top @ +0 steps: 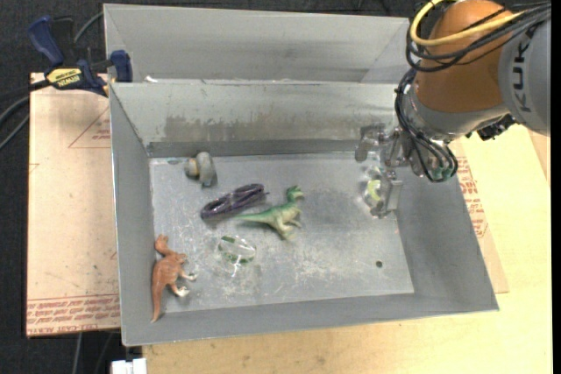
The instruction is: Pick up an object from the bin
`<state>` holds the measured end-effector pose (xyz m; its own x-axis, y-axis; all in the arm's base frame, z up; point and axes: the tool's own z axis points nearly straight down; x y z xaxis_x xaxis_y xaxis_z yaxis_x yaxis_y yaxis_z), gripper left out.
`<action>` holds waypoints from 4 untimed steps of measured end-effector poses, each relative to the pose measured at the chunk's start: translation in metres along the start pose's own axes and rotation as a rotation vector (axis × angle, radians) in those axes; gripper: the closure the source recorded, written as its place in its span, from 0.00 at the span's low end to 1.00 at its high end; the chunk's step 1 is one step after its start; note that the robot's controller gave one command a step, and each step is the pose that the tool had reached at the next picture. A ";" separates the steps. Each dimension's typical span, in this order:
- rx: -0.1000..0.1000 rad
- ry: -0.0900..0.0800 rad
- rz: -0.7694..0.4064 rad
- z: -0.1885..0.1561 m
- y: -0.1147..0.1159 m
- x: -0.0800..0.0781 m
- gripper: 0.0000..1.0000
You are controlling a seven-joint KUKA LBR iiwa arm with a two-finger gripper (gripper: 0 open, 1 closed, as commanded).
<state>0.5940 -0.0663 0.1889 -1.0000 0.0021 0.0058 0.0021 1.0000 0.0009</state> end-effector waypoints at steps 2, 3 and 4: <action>0.000 -0.007 -0.455 0.100 0.097 -0.026 0.00; 0.003 -0.013 -0.378 0.048 0.067 0.007 0.00; -0.003 -0.012 -0.545 0.090 0.160 -0.029 0.00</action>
Offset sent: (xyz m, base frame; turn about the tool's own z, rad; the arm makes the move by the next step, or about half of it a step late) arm 0.0274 0.1103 -0.1189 -0.5254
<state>0.6232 0.0933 0.0989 -0.8562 -0.5165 -0.0073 -0.5166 0.8562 0.0036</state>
